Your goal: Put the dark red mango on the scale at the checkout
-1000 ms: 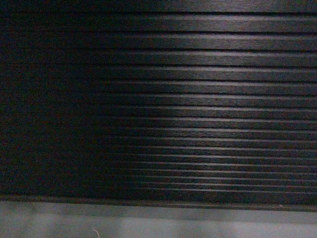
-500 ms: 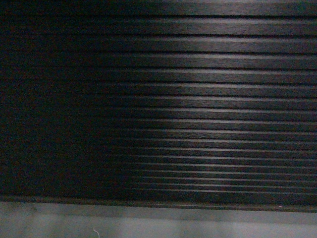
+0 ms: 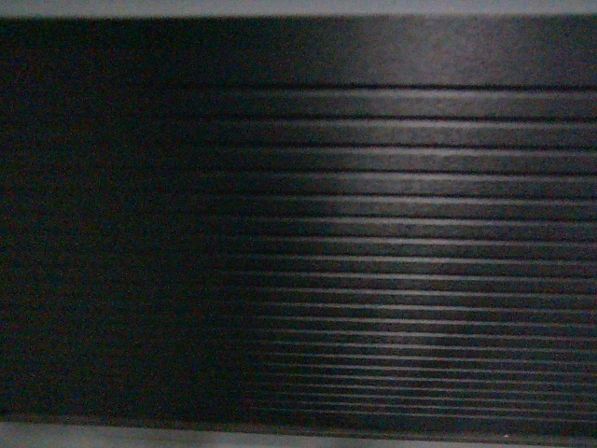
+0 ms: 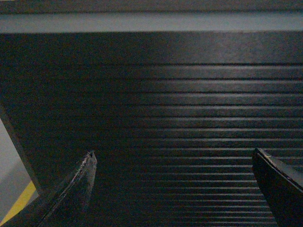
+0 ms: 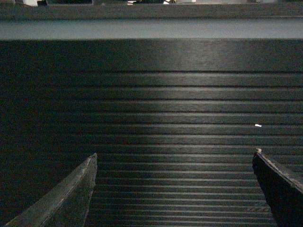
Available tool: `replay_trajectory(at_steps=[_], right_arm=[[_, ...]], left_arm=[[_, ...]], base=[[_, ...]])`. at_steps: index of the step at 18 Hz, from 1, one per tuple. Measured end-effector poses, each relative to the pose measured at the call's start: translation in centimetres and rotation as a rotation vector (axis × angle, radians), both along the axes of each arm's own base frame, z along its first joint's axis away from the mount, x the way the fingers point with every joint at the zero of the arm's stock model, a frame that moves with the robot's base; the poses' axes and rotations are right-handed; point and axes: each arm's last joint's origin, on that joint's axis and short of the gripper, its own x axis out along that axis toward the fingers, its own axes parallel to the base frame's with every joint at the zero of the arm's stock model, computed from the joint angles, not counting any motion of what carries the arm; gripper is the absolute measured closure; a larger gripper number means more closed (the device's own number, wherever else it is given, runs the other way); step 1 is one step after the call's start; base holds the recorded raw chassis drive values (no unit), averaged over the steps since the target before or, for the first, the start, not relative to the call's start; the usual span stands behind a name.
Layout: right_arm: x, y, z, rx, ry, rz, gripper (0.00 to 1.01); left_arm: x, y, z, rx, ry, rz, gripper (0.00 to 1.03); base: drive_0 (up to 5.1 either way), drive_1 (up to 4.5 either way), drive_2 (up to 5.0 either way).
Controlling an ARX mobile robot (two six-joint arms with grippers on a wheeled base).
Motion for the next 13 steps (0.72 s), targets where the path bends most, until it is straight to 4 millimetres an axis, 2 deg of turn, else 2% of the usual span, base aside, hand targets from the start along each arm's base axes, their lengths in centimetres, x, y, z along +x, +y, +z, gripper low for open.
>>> replay_trajectory(at_steps=[13], right_arm=[[0.0,0.0,0.01,0.0,-0.002,-0.001,0.03]], left_arm=[[0.0,0.0,0.0,0.009,0.0,-0.001,0.05]], base=[[0.0,0.0,0.0]])
